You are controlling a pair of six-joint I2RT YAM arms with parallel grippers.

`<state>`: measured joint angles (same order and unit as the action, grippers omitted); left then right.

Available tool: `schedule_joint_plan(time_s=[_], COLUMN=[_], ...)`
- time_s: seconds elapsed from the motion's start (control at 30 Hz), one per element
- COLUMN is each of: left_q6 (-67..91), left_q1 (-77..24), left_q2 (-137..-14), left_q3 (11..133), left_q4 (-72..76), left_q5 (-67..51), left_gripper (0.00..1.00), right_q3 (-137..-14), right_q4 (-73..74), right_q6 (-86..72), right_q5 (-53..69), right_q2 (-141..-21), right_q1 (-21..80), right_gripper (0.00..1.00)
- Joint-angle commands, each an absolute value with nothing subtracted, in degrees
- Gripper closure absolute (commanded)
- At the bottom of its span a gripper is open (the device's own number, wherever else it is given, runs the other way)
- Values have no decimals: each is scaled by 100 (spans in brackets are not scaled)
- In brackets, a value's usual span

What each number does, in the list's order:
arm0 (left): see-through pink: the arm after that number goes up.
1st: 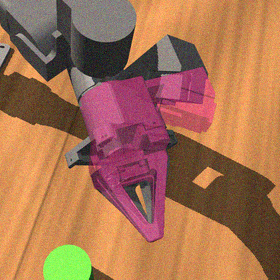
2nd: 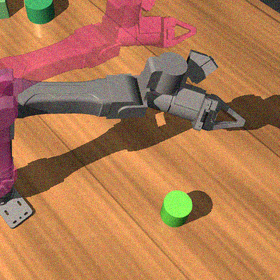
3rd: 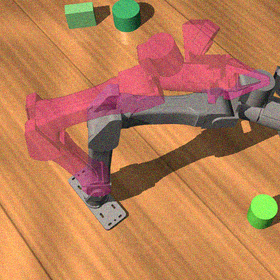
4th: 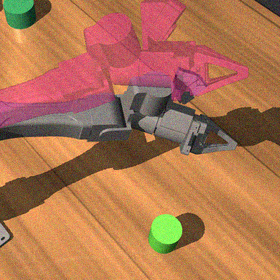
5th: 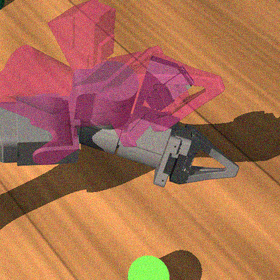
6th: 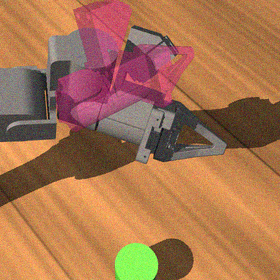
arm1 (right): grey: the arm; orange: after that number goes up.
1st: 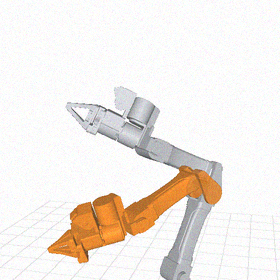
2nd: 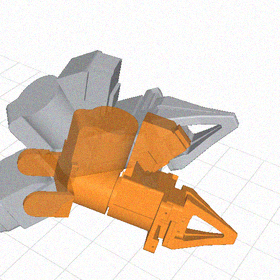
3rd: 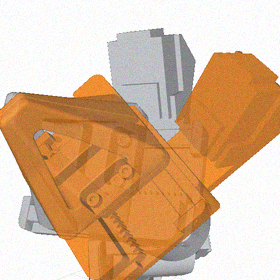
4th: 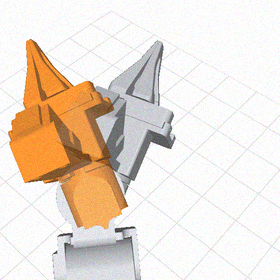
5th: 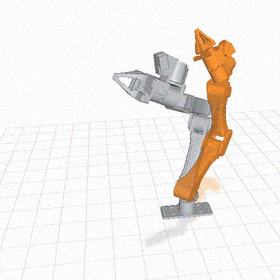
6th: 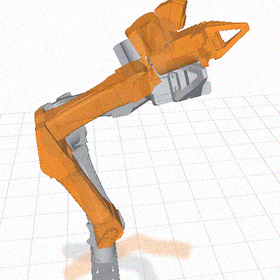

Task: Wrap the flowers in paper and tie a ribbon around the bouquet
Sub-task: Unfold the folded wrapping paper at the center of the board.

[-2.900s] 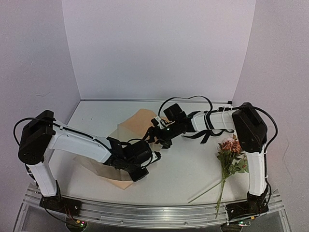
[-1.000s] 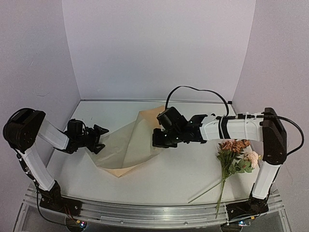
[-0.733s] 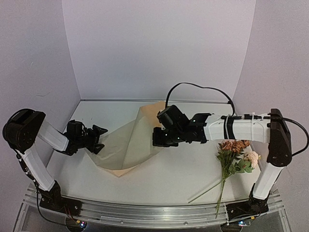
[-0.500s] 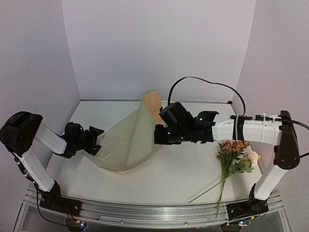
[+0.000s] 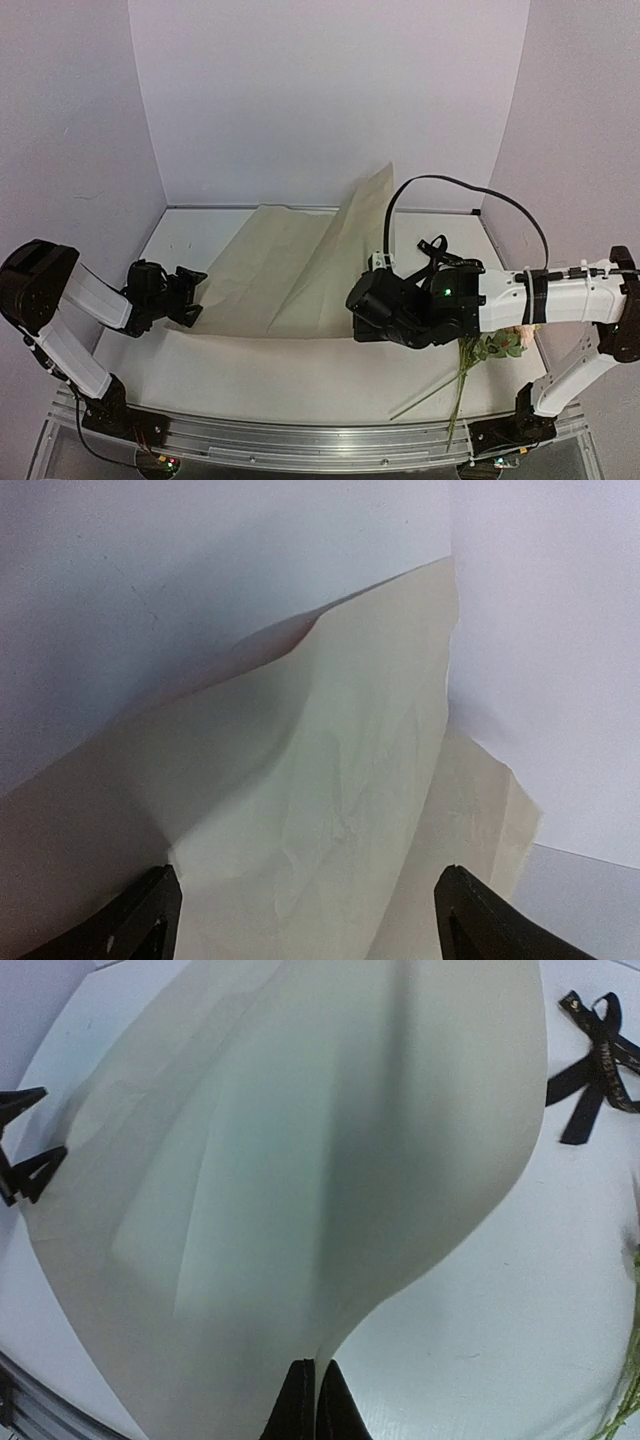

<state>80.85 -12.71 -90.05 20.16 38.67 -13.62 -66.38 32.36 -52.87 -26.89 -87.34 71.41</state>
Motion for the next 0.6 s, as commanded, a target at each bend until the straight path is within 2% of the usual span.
schedule_joint_plan(time_s=[0.0, 0.57], left_q6=[8002, 7551], left_q1=[-1244, -1247], left_q2=[-8918, -8359], left_q3=[1704, 1584], left_q4=[2689, 2150], left_q5=[-998, -763], left_gripper=[8, 8], right_q3=[-6356, -6041], right_q4=[3771, 3883], right_q6=[-6029, -7001], right_q5=[-3319, -3244], right_q2=[-8453, -8912], right_q1=[7225, 7296], right_gripper=[100, 100])
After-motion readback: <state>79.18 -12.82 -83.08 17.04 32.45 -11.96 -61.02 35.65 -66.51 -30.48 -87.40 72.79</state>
